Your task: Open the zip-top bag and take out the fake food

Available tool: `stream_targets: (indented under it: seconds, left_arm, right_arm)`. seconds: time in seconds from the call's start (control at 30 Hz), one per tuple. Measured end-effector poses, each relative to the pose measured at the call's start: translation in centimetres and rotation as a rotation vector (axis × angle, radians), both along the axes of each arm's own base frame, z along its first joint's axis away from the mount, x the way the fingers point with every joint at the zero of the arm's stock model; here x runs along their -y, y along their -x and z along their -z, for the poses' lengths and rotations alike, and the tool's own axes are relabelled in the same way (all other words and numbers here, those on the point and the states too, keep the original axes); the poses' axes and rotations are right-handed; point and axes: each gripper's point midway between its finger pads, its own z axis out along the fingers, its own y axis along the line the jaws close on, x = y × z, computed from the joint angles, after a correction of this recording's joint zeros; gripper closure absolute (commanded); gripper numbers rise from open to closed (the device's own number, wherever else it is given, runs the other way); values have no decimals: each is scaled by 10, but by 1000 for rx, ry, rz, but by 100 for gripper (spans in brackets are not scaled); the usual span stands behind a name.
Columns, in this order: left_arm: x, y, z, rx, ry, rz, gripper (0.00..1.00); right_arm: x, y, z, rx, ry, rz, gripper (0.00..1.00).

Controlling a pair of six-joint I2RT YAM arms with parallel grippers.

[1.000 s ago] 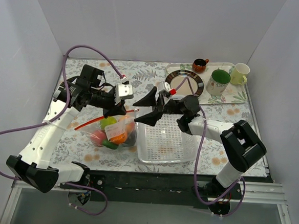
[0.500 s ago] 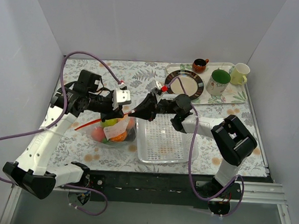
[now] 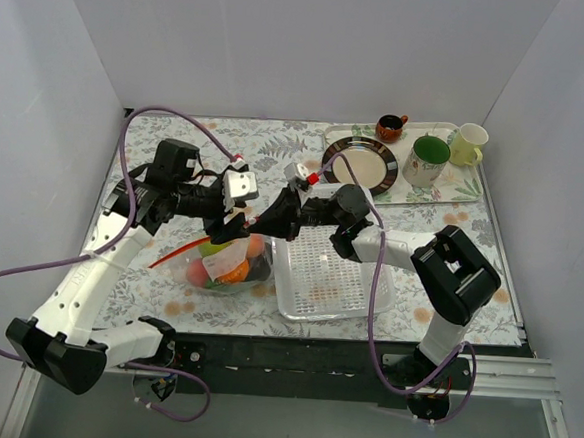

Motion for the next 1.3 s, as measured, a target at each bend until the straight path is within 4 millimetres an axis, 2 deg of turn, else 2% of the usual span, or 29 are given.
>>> stream_targets:
  seconds: [0.1, 0.2, 0.33, 0.37, 0.43, 0.47, 0.6, 0.7, 0.77, 0.87, 0.9, 0.97, 1.17, 1.2, 1.27, 1.3]
  left_arm:
    - [7, -9, -7, 5, 26, 3, 37]
    - [14, -14, -18, 9, 56, 18, 42]
    - [18, -14, -26, 6, 76, 36, 73]
    - [18, -12, -26, 0, 75, 39, 75]
    - [17, -9, -24, -14, 65, 44, 74]
    - [16, -7, -23, -20, 59, 46, 69]
    - [11, 1, -17, -55, 35, 48, 58]
    - [8, 6, -17, -58, 26, 42, 57]
    - [6, 8, -19, -53, 24, 39, 58]
    - [5, 11, -19, -54, 21, 40, 66]
    - [5, 11, -19, -51, 21, 41, 72]
    - [4, 10, -19, -48, 19, 41, 75]
    - [6, 8, -14, -58, 8, 54, 78]
    - [6, 7, -12, -65, 4, 56, 76]
    - [7, 5, -7, -84, -4, 57, 64]
    - [7, 5, -6, -86, -6, 57, 61]
  right_arm:
    - [-5, 4, 2, 6, 14, -10, 99]
    - [-8, 6, 2, 15, 19, -15, 99]
    - [-9, 6, 3, 20, 26, -17, 99]
    - [-10, 6, 4, 23, 27, -15, 99]
    - [-10, 5, 3, 29, 31, -12, 99]
    - [-11, 4, 3, 32, 32, -9, 99]
    - [-13, 1, 2, 40, 40, -4, 99]
    - [-15, 0, -1, 46, 39, -4, 99]
    - [-15, -1, -2, 47, 38, -4, 99]
    - [-15, -1, -3, 47, 39, -4, 99]
    - [-15, -1, -2, 47, 39, -4, 99]
    - [-15, -1, -2, 46, 39, -4, 99]
    - [-15, 0, -2, 46, 40, -7, 99]
    - [-15, 0, -2, 46, 40, -8, 99]
    - [-15, 0, -2, 46, 40, -8, 99]
    - [-15, 0, -1, 43, 44, -9, 99]
